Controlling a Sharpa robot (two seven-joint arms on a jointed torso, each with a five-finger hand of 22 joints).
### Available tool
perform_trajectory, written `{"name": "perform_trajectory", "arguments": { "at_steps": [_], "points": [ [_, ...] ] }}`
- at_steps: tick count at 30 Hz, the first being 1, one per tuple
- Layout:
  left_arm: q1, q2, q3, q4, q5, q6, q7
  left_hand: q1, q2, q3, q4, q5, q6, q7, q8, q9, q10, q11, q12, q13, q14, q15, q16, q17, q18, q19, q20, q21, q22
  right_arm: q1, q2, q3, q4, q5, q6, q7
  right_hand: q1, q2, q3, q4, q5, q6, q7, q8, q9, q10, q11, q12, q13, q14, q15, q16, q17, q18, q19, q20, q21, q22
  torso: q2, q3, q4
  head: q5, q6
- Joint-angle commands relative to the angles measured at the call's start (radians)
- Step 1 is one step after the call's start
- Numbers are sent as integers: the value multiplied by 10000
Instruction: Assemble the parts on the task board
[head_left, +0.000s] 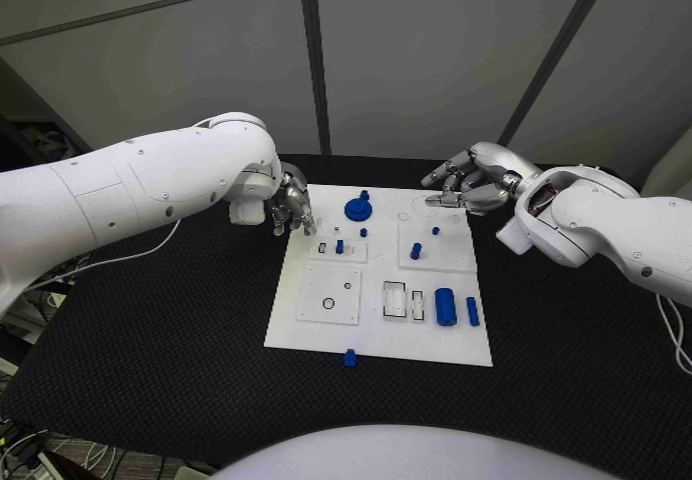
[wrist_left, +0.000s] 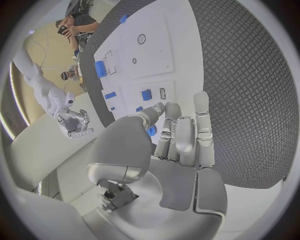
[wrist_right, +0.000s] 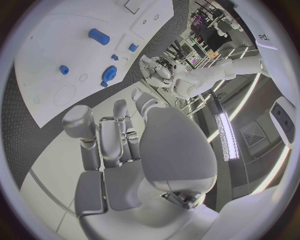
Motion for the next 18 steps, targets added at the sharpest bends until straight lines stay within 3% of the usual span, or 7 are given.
{"name": "perform_trajectory", "arguments": {
  "at_steps": [1,6,11,18],
  "points": [
    [4,-373,-1,517,242,-2002,1050,110,-224,33,-178,20,104,111,-344,-431,-62,82,-517,-478,-478,71,-883,-964,-137,-67,82,-430,-328,21,-39,5,91,-187,-142,81,2,48,41,15,65,-28,-3,6,3,4,-3,32,-15,162,17,-58,236,-14,-28,-25,32,8,-17,-1,3,-7,-4],
    [-65,-1081,-8,1430,330,-2957,1634,303,-632,60,-436,0,387,309,-1111,-1622,142,238,-1577,-1645,-1220,205,-2865,-2811,-112,15,220,-1364,-1120,20,-129,2,233,-342,-188,90,61,37,68,-20,72,-7,-11,13,8,11,-13,40,-23,166,14,-62,239,-17,-18,-26,48,30,-26,2,-4,18,5],
    [-244,-1772,-18,2366,605,-3916,2395,652,-695,115,-740,25,614,312,-1464,-2359,251,241,-2226,-2429,-1726,252,-4531,-4271,-108,142,261,-1925,-1617,16,-228,-2,439,-544,-218,127,199,29,143,-108,74,72,-24,35,25,32,-29,47,-51,181,2,-50,258,-23,4,-35,80,74,-116,4,16,37,-44],
    [-707,-2616,-26,3474,1120,-5139,3875,889,-758,-29,-925,16,749,367,-1601,-3071,474,293,-2750,-3182,-1674,274,-5236,-4607,-126,281,299,-2342,-1979,-35,-383,-16,925,-998,-181,208,354,27,261,-226,71,283,-52,89,66,123,-56,108,-47,214,-24,-10,301,-46,73,-56,188,197,-292,-10,22,16,-179]
  ]
}}
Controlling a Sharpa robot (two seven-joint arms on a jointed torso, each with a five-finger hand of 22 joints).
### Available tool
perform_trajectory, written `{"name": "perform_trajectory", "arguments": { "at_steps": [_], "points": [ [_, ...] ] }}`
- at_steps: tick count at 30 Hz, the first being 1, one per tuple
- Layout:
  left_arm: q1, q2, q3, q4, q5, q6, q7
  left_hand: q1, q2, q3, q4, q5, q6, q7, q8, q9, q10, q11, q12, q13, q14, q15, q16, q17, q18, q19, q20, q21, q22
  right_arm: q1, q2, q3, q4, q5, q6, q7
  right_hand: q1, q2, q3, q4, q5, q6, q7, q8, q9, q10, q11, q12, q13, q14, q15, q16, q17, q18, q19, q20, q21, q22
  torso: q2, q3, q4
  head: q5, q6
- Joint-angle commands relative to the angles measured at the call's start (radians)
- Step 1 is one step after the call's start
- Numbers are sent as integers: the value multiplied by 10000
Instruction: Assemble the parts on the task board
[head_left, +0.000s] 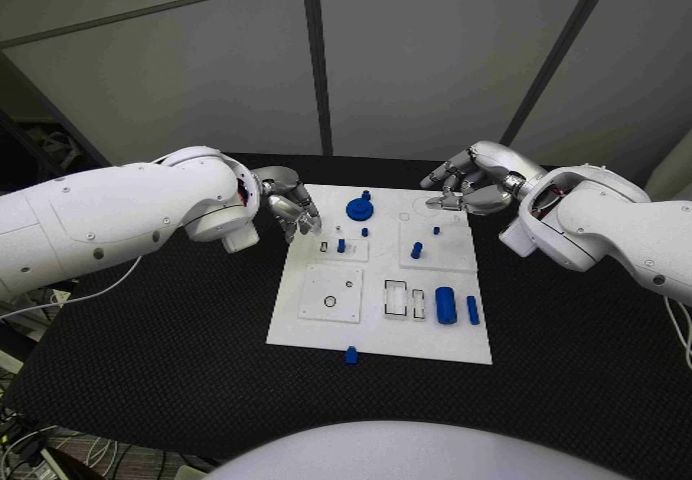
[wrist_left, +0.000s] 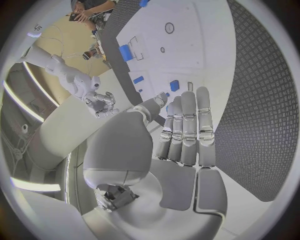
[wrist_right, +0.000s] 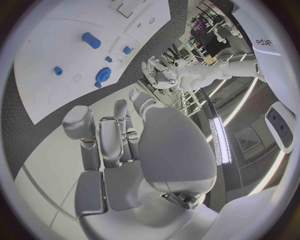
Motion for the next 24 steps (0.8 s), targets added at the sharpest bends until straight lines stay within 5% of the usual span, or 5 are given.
{"name": "perform_trajectory", "arguments": {
  "at_steps": [1,9,13,24],
  "points": [
    [-186,-284,-1,435,627,-1418,1660,218,-3,-51,-88,16,118,10,-29,-243,152,8,-151,-241,59,22,-169,-52,-127,108,9,-120,-97,-51,-72,-7,243,-531,-92,174,129,19,61,-22,31,90,-11,27,14,76,-4,62,-3,217,-27,-4,301,-49,45,-20,67,30,-154,-14,-1,-10,-95],
    [-853,-958,-4,1342,820,-2001,2828,485,9,-205,-132,22,291,70,-11,-670,304,90,-350,-636,167,66,-412,-85,-142,194,21,-243,-181,-347,-178,-135,835,-1968,5,262,239,-14,165,-132,18,316,-51,68,51,183,-41,123,3,267,-60,92,380,-91,160,-49,257,228,-461,-61,45,16,-401],
    [-1091,-1070,-4,1383,1009,-2260,3201,534,51,-254,-107,22,412,94,14,-773,357,107,-371,-728,225,75,-460,-81,-140,236,26,-267,-199,-599,-122,-233,1276,-3098,136,235,324,-35,276,-242,-4,532,-107,79,78,610,-100,489,301,484,-123,673,770,-243,595,-109,957,889,-606,-74,85,88,-525],
    [-1255,-1152,-3,932,2813,-2983,4059,681,143,-293,-117,27,564,147,25,-928,410,133,-399,-866,291,83,-545,-75,-139,294,28,-287,-207,-1624,406,-597,2026,-5509,-311,-925,173,11,354,-254,-221,805,-190,-13,77,1771,-197,1809,1574,732,-206,1354,1220,-520,1314,-198,2192,2054,-870,-129,62,399,-525]
  ]
}}
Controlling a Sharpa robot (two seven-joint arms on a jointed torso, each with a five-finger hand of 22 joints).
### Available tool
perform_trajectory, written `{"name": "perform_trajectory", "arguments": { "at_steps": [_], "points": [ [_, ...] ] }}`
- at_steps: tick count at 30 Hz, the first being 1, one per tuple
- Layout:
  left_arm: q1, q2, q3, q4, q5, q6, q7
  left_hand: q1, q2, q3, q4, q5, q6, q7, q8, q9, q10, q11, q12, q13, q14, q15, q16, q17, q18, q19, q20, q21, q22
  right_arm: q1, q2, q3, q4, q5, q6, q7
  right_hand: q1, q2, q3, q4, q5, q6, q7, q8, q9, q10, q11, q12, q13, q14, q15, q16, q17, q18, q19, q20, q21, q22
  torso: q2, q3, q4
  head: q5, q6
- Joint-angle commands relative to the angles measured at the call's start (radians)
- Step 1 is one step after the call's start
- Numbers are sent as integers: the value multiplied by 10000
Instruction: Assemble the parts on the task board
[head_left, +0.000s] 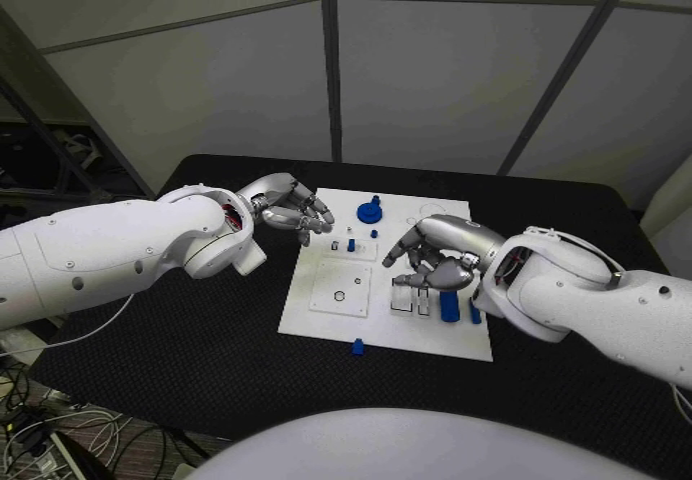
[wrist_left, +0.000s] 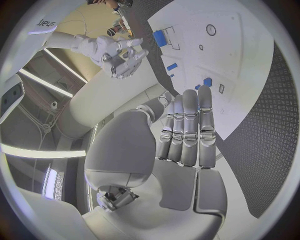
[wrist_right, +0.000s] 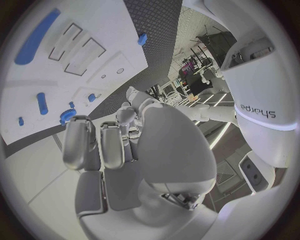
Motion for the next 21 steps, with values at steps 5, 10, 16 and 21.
{"name": "perform_trajectory", "arguments": {
  "at_steps": [5,10,16,21],
  "points": [
    [-9,5,11,-223,1719,-794,909,102,32,-54,6,29,96,13,23,-58,57,11,-54,-49,82,11,-87,1,-132,61,-2,-27,-14,-673,517,-52,119,-2006,-489,-1407,-169,68,-15,20,-91,238,-59,-66,16,657,-42,1060,1078,751,-121,141,1353,-276,282,-28,405,857,-136,-40,-47,161,1],
    [-11,6,11,-310,2240,-982,1040,95,43,-71,21,28,111,13,23,-80,62,13,-55,-66,91,14,-99,3,-133,65,0,-33,-16,-1021,841,-82,125,-2363,-485,-2189,-315,109,-88,61,-114,372,-91,-84,15,1035,-70,1792,1849,797,-140,371,1493,-343,432,-49,696,1138,-121,-35,-43,213,1],
    [-10,38,12,-375,2490,-1055,1100,97,54,-76,28,30,118,13,22,-93,63,13,-56,-77,93,16,-109,3,-133,66,1,-37,-17,-1212,1102,-220,106,-2469,-529,-2832,-627,134,-294,238,-590,488,-135,-99,8,1293,-85,2323,2426,836,-164,627,1652,-412,582,-70,984,1419,-101,-26,-52,230,1],
    [-8,96,13,-415,2544,-1021,1089,88,62,-94,43,29,127,13,19,-117,63,16,-57,-95,96,19,-125,4,-135,67,4,-45,-21,-1339,1270,-381,94,-2479,-579,-3256,-835,94,-612,335,-703,589,-167,-92,12,1491,-109,2708,2848,859,-195,807,1768,-463,691,-100,1189,1618,-104,-25,-49,233,1]
  ]
}}
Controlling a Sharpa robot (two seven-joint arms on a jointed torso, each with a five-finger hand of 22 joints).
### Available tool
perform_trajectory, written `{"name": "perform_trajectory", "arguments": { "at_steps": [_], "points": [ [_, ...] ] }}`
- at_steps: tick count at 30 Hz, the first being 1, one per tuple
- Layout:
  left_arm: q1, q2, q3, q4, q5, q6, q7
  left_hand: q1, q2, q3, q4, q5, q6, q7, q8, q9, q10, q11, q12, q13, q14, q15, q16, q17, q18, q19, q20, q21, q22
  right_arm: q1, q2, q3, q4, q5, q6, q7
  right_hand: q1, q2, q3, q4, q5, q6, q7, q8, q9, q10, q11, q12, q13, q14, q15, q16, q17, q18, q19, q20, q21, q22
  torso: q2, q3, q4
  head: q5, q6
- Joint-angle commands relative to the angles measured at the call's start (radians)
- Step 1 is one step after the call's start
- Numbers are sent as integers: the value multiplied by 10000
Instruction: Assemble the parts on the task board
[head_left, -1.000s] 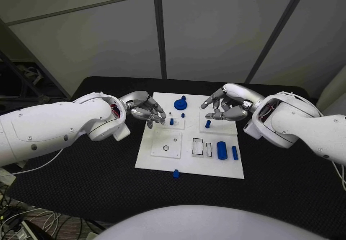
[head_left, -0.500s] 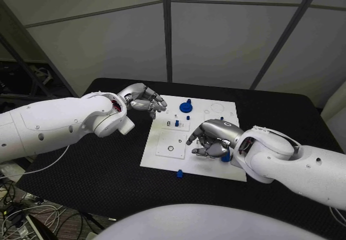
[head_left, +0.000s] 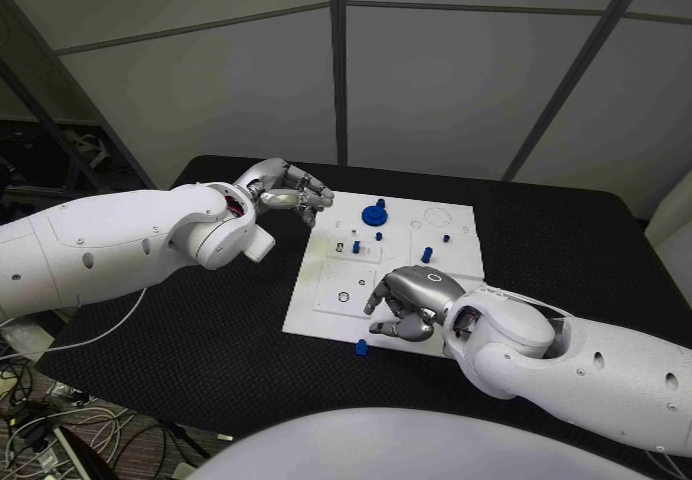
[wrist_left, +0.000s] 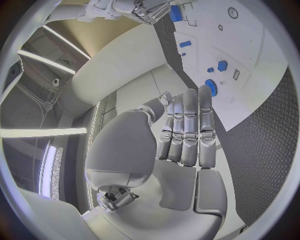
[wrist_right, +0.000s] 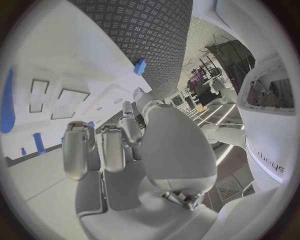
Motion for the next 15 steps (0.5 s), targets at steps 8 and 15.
{"name": "perform_trajectory", "arguments": {
  "at_steps": [8,15],
  "points": [
    [12,81,9,-44,404,-60,218,23,13,-87,33,29,63,14,15,-31,46,1,-57,-27,64,-12,-80,4,-135,67,7,-55,-18,-260,269,-271,10,-368,-276,-1203,-277,58,-888,-112,-21,65,10,-78,-20,95,10,191,253,861,-54,158,1815,-172,440,-76,155,1715,6,23,-13,38,3],
    [13,130,9,-81,407,10,185,16,18,-100,44,28,68,14,13,-47,48,1,-56,-39,65,-10,-90,6,-135,66,9,-63,-22,-384,404,-305,23,-501,-333,-1141,-371,180,-1475,-161,-33,47,-1,-68,-38,99,6,212,319,859,-55,196,1834,-182,456,-76,197,1764,7,17,-1,30,3]
  ]
}}
